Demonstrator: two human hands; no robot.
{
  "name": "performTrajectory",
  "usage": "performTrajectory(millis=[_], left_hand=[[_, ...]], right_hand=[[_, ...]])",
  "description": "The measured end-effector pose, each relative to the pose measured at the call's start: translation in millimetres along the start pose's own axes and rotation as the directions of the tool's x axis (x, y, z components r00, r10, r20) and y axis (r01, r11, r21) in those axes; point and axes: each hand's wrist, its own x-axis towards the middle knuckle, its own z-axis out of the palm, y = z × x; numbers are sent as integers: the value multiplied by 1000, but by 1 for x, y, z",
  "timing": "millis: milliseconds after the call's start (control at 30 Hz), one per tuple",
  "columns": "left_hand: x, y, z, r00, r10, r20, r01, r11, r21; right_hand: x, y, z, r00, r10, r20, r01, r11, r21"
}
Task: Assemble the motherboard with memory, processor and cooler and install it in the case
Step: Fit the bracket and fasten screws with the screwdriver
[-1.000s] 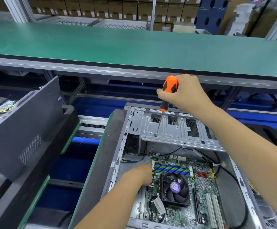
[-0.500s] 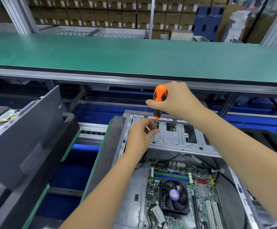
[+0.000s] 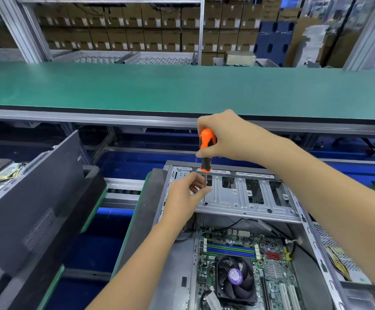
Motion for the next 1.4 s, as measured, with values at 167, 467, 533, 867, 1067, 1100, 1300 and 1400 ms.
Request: performTrajectory(millis=[167, 467, 533, 867, 1067, 1100, 1300, 1400], left_hand=[[-1, 0, 3, 999, 45, -2, -45, 994, 95], [0, 2, 4, 995, 97, 24, -98, 994, 51], [1, 5, 6, 996, 85, -4, -85, 996, 20], [5, 2, -1, 999, 36, 17, -36, 999, -11], [4, 0, -1, 1000, 18, 14, -17, 999, -43], [4, -1, -3, 999, 21, 28, -21, 999, -28], [0, 1, -2, 999, 37, 18, -35, 995, -95], [3, 3, 0, 1000, 29, 10, -27, 995, -98]], right_hand=[[-4, -1, 0, 999, 29, 17, -27, 994, -103], [-4, -9, -6, 992, 59, 108, -14, 927, -375], [-4, -14, -4, 997, 66, 29, -39, 835, -549], [1, -20, -10, 982, 49, 185, 36, 902, -431], [2, -24, -10, 965, 70, 253, 48, 900, -434], [2, -24, -11, 953, 52, 298, 67, 925, -375], [9, -29, -17, 979, 130, 154, -22, 828, -560], [10, -26, -16, 971, 154, 181, -35, 846, -533]])
